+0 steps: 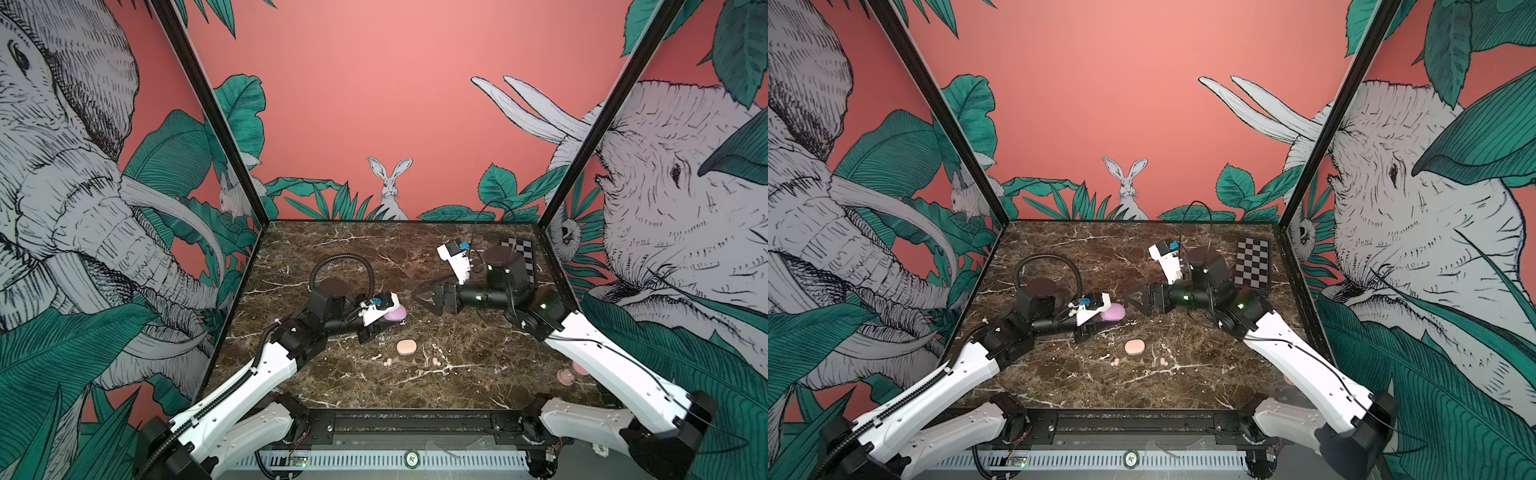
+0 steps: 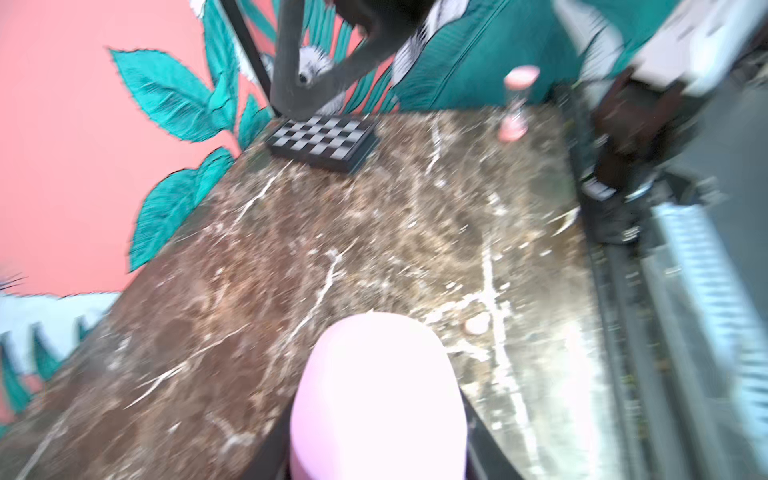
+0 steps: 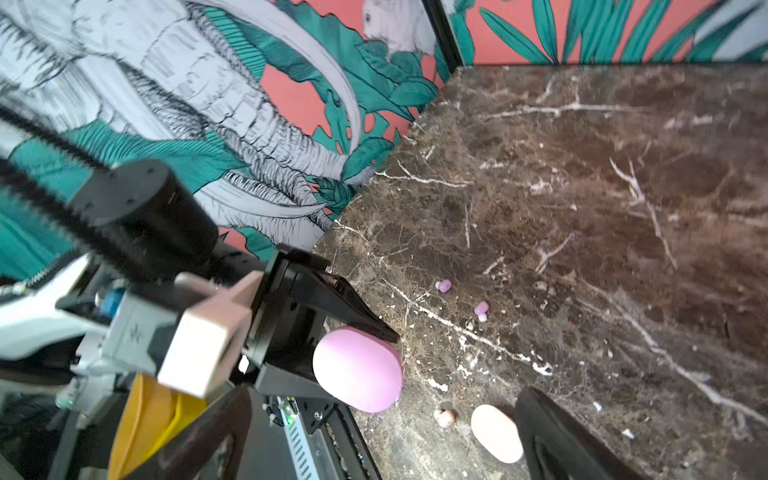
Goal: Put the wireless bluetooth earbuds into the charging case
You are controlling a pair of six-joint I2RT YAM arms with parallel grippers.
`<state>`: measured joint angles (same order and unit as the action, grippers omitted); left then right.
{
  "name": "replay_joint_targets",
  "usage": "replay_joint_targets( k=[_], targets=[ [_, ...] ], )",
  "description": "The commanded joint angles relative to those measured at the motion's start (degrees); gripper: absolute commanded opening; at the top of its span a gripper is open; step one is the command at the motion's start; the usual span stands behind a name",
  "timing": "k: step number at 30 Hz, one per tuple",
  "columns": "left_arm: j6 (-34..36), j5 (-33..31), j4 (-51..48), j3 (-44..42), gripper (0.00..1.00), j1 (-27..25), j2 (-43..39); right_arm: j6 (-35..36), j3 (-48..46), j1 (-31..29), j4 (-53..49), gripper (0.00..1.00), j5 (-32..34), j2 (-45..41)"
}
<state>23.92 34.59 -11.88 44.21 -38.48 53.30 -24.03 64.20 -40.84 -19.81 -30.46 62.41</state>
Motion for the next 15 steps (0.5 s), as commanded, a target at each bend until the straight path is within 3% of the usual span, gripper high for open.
replay_joint_targets(
  k=[1,6,15],
  targets=[
    [-7.2,11.1,-7.4,3.4,0.00,-0.1,0.0,10.3,-3.8,-0.3,4.6,0.98,-3.9,-2.6],
    [-10.0,13.7,-11.7,5.5,0.00,-0.1,1.3,16.0,-4.4,-3.7,4.0,0.97,-7.7,-4.1],
    [-12.1,16.8,-9.6,4.7,0.00,0.2,3.0,25.1,-4.5,-11.4,-1.1,0.98,2.4,-3.7]
  ],
)
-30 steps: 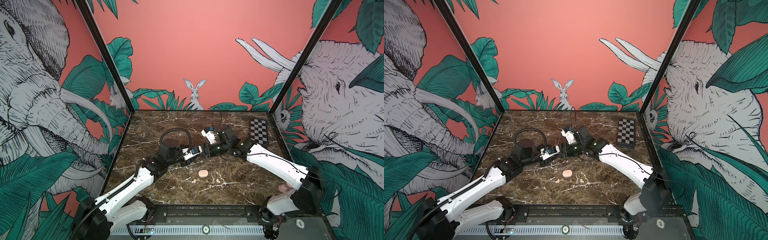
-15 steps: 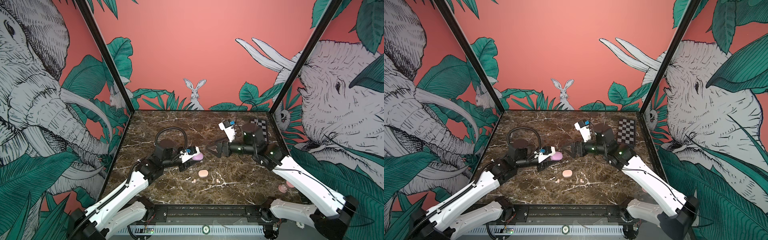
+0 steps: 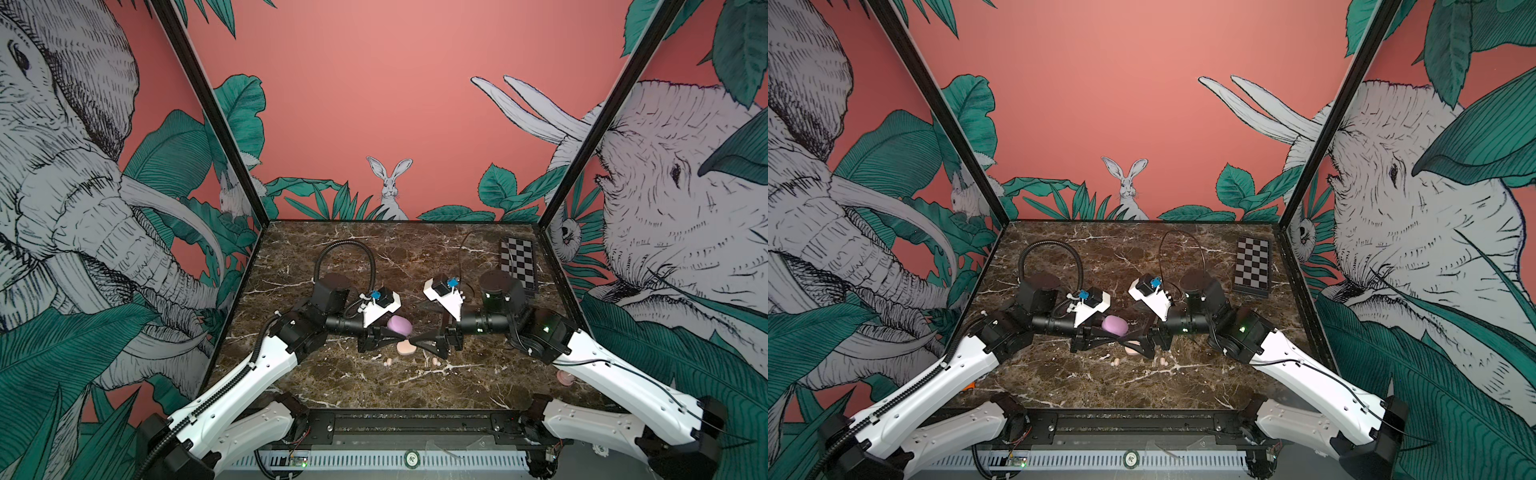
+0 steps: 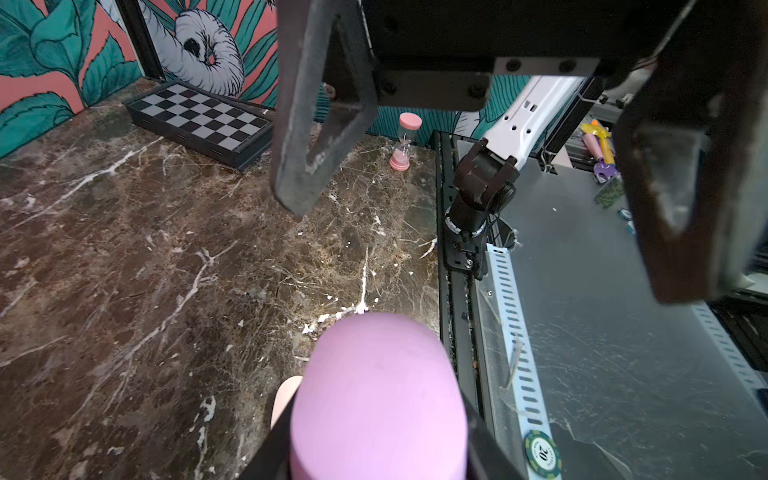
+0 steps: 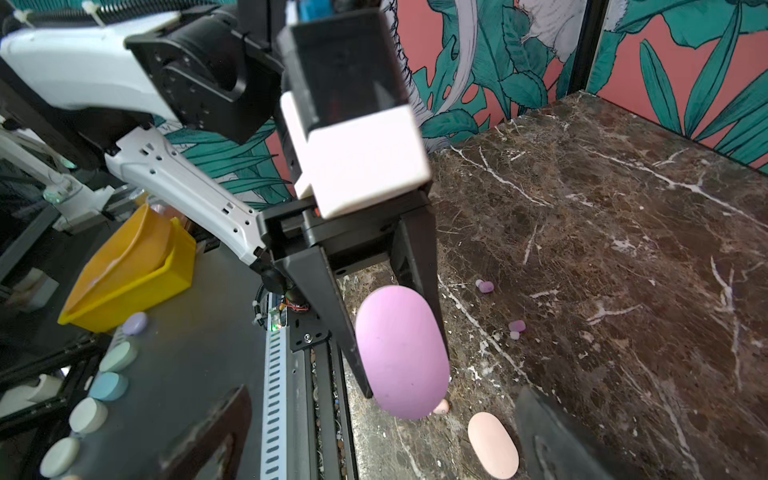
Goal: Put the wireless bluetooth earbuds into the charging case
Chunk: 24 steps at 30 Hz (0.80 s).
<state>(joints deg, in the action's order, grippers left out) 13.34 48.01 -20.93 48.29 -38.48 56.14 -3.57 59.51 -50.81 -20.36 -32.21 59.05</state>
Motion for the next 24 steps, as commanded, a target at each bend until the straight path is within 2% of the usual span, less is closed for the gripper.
replay_joint_targets(
  k=[1,4,24],
  targets=[
    [-1.6,3.6,-0.3,0.4,0.00,0.3,-0.1,5.1,0.3,-1.8,-1.1,0.98,5.5,0.0],
    [-1.8,4.6,0.9,-0.5,0.00,0.6,-1.0,6.3,1.1,-2.2,-2.6,0.97,8.1,0.9],
    [-0.8,7.8,2.5,-2.9,0.00,0.7,-2.3,6.8,1.6,-3.7,-1.3,0.96,11.8,3.0]
  ],
)
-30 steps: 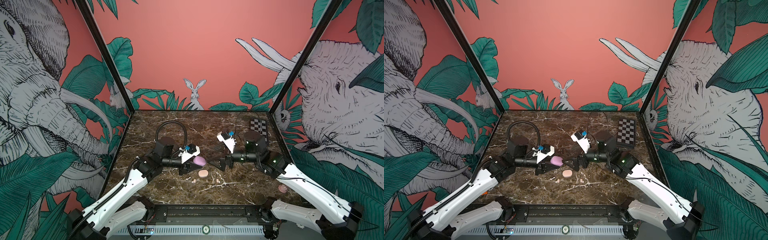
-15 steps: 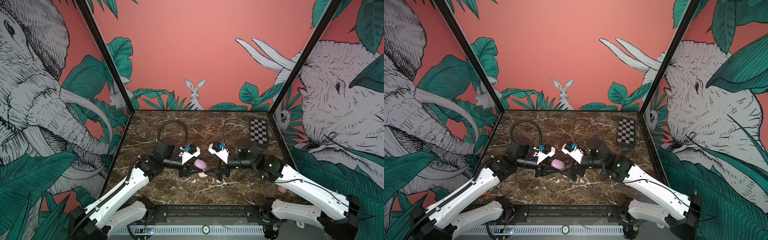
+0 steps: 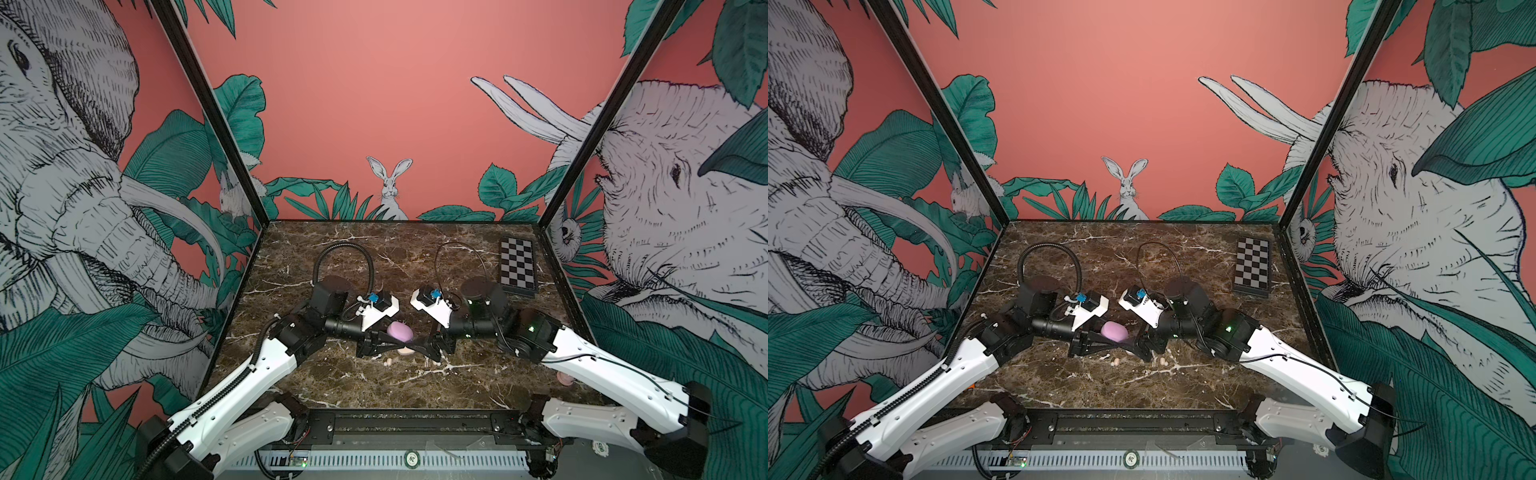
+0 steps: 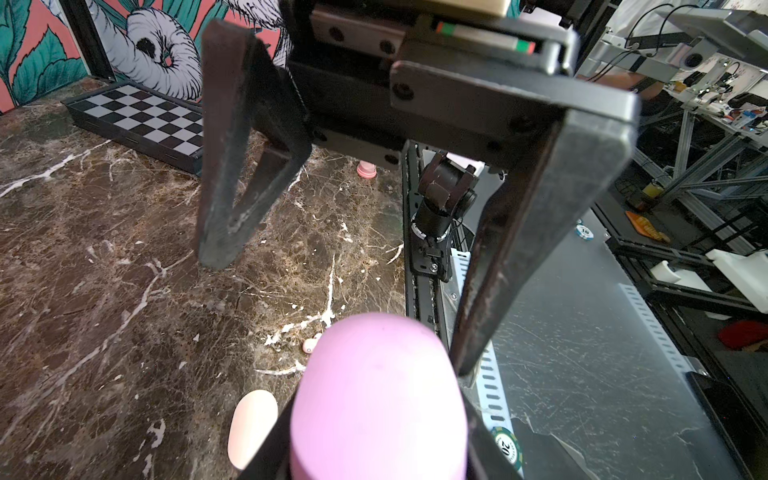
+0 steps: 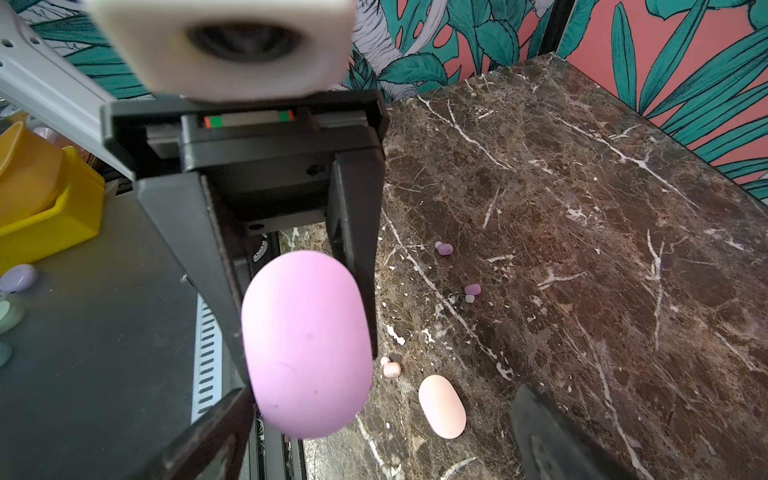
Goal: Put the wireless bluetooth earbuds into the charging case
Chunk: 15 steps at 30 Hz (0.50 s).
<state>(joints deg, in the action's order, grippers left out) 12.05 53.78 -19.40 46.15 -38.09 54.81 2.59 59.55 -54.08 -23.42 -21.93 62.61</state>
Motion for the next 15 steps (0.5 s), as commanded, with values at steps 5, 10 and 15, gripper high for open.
replay_joint_targets(
  k=[5,10,15],
  targets=[
    [0.8,2.0,0.8,-1.0,0.00,0.3,-0.8,0.7,1.7,-0.4,1.9,0.96,1.9,-0.7],
    [1.0,2.8,0.9,-1.0,0.00,0.4,-0.7,0.7,1.6,-0.4,1.7,0.96,2.4,-0.7],
    [1.2,3.4,1.0,-1.2,0.00,0.3,-0.8,0.6,1.5,-0.4,2.3,0.95,4.0,-1.4]
  ],
)
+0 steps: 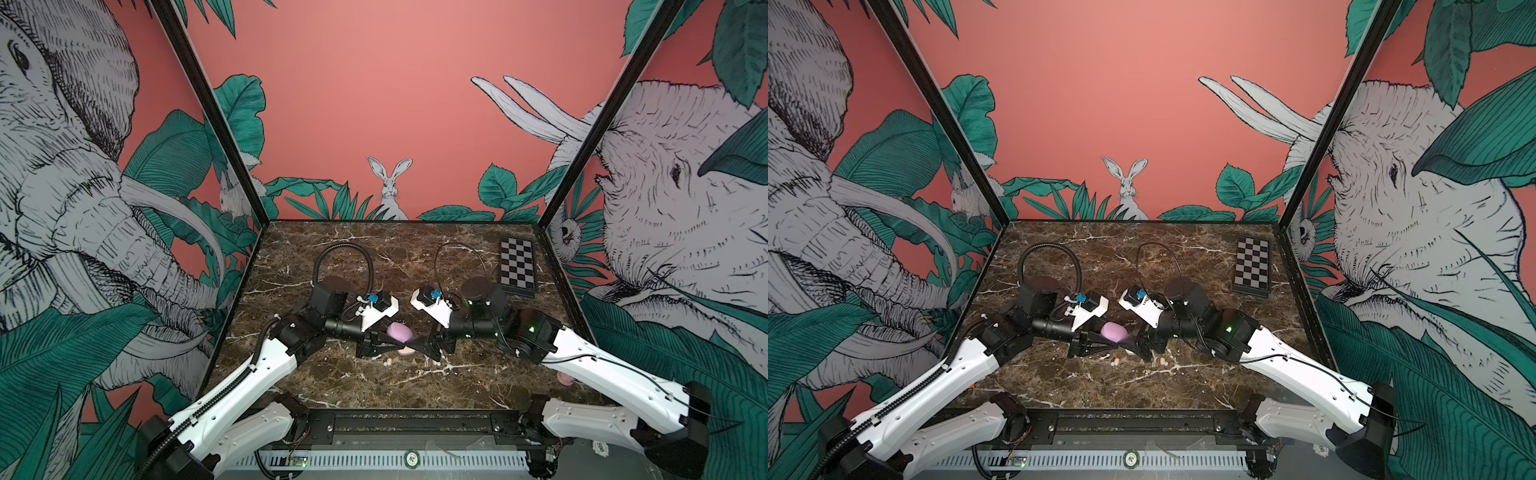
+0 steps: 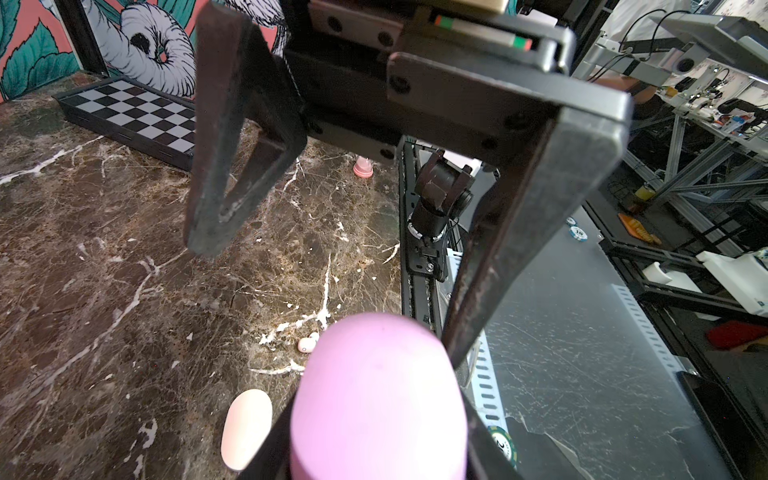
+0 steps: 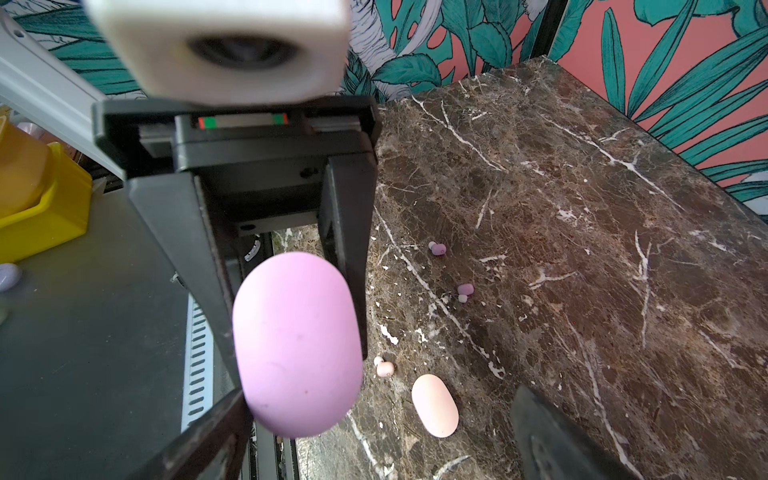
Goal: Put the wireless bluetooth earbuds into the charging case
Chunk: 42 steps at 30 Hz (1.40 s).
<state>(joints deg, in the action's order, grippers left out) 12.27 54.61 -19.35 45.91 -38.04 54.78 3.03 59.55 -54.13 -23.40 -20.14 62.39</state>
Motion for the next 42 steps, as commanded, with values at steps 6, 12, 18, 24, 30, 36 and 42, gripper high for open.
replay_joint_targets(
  k=[6,12,18,24,30,36,42],
  targets=[
    [1.1,2.6,1.0,-1.2,0.00,0.2,-0.7,-0.3,1.9,-0.3,2.9,0.96,2.7,-1.3],
    [1.3,2.6,0.9,-1.2,0.00,0.2,-1.0,-0.6,2.3,-0.4,3.0,0.96,4.0,-1.4],
    [1.6,2.6,0.5,-1.2,0.00,0.2,-1.0,-0.9,2.3,-0.3,3.3,0.95,5.4,-1.7],
    [1.7,2.6,0.5,-1.2,0.00,0.2,-1.2,-1.3,2.3,-0.3,3.6,0.95,6.5,-1.8],
    [1.7,2.7,0.3,-1.0,0.00,0.2,-1.1,-1.9,3.1,-0.3,3.4,0.95,6.3,-0.9],
    [1.8,2.6,0.2,-1.1,0.00,0.2,-1.3,-2.1,3.6,-0.2,3.4,0.95,5.6,-0.7],
    [1.8,2.8,0.0,-1.0,0.00,0.2,-1.1,-2.0,4.3,-0.3,2.8,0.88,4.0,-0.4]
  ],
)
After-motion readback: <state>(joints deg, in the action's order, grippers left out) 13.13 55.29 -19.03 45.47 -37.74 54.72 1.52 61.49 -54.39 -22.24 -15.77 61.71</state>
